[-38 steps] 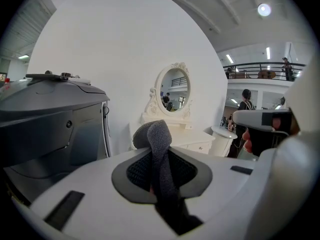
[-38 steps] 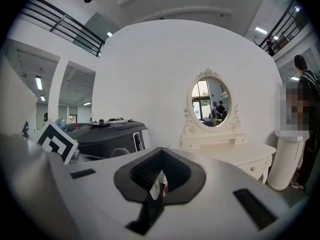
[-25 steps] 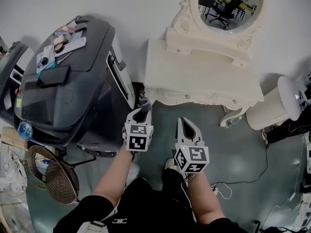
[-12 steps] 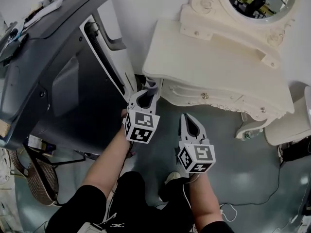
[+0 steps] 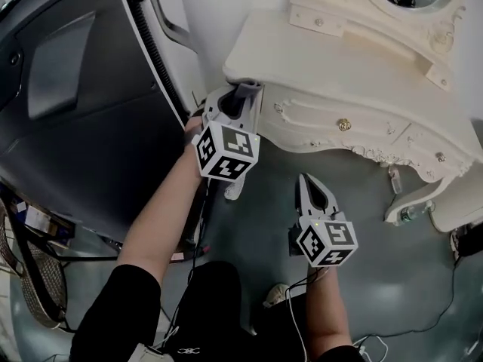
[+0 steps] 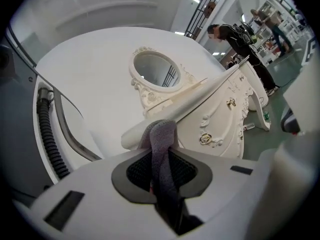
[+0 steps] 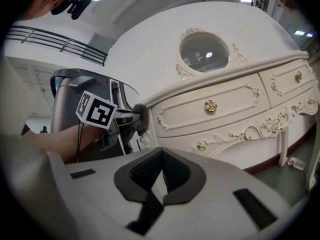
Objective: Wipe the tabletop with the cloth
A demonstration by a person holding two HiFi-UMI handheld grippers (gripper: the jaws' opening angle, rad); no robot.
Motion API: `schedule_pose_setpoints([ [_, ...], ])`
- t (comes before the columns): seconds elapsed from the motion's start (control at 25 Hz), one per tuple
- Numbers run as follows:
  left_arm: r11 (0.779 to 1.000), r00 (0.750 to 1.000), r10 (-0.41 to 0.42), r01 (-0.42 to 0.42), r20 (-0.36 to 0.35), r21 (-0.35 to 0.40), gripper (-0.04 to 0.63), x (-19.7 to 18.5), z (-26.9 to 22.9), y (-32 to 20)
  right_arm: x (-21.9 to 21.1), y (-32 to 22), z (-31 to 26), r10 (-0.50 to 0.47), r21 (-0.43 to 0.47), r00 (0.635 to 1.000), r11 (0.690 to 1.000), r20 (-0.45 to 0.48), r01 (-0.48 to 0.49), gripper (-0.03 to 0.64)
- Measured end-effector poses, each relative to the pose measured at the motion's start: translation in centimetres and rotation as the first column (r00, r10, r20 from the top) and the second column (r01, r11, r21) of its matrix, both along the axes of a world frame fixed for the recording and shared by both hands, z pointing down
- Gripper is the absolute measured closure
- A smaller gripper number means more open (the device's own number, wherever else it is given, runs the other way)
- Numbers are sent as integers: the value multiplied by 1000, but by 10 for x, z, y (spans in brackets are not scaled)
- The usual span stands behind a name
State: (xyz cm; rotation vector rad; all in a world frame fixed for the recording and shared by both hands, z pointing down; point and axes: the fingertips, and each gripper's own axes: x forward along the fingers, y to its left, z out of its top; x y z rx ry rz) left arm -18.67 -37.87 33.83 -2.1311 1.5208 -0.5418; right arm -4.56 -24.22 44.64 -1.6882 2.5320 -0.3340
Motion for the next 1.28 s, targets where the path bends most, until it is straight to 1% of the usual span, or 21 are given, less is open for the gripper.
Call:
schedule_pose_setpoints([
  [0.12, 1000, 999, 23, -23, 48, 2, 531, 0, 0, -6, 7, 8, 13, 26, -17, 999, 1000, 41, -25, 609],
  [0.2, 999, 998, 42, -41, 56, -11, 532, 1, 0, -8, 10, 13, 19, 38, -30, 997, 999, 61, -37, 609],
  [0.36, 997, 997, 65, -64, 36, -35, 532, 2, 4, -8, 14, 21, 25, 65, -38, 994, 997, 88, -62, 609],
  [0.48, 994, 996, 82, -84, -32, -77, 531, 1, 18, -6, 14, 26, 25, 70, -27, 994, 997, 81, -68, 609],
  [0.56, 991, 994, 86, -92, -62, -95, 531, 0, 34, -3, 13, 29, 32, 69, -40, 995, 997, 75, -66, 609],
  [0.64, 987, 994, 91, -98, -60, -129, 531, 1, 57, -2, 13, 32, 39, 65, -61, 995, 996, 82, -60, 609],
  [0.72, 973, 993, 104, -115, -64, -199, 531, 3, 90, -3, 12, 33, 43, 56, -75, 994, 996, 95, -49, 609],
  [0.8, 959, 993, 101, -114, -64, -260, 531, 3, 125, -6, 10, 36, 46, 48, -84, 995, 996, 87, -41, 609],
  [0.88, 950, 993, 84, -103, -78, -295, 532, -2, 156, -7, 9, 37, 50, 46, -93, 997, 995, 67, -40, 609],
  [0.96, 951, 992, 70, -98, -104, -294, 531, -7, 174, -5, 10, 39, 52, 44, -105, 997, 994, 64, -37, 609],
  [1.04, 955, 991, 66, -95, -114, -281, 531, -10, 183, -2, 12, 39, 54, 42, -112, 997, 993, 60, -35, 609],
  [1.12, 956, 990, 65, -97, -122, -276, 531, -10, 191, -1, 15, 40, 52, 41, -103, 999, 994, 35, -37, 609],
  [1.2, 953, 989, 64, -100, -131, -287, 531, -10, 202, 2, 18, 41, 53, 40, -98, 999, 994, 15, -39, 609],
  [1.28, 948, 991, 64, -97, -117, -303, 531, -11, 217, 6, 18, 42, 56, 38, -105, 999, 994, 8, -37, 609],
])
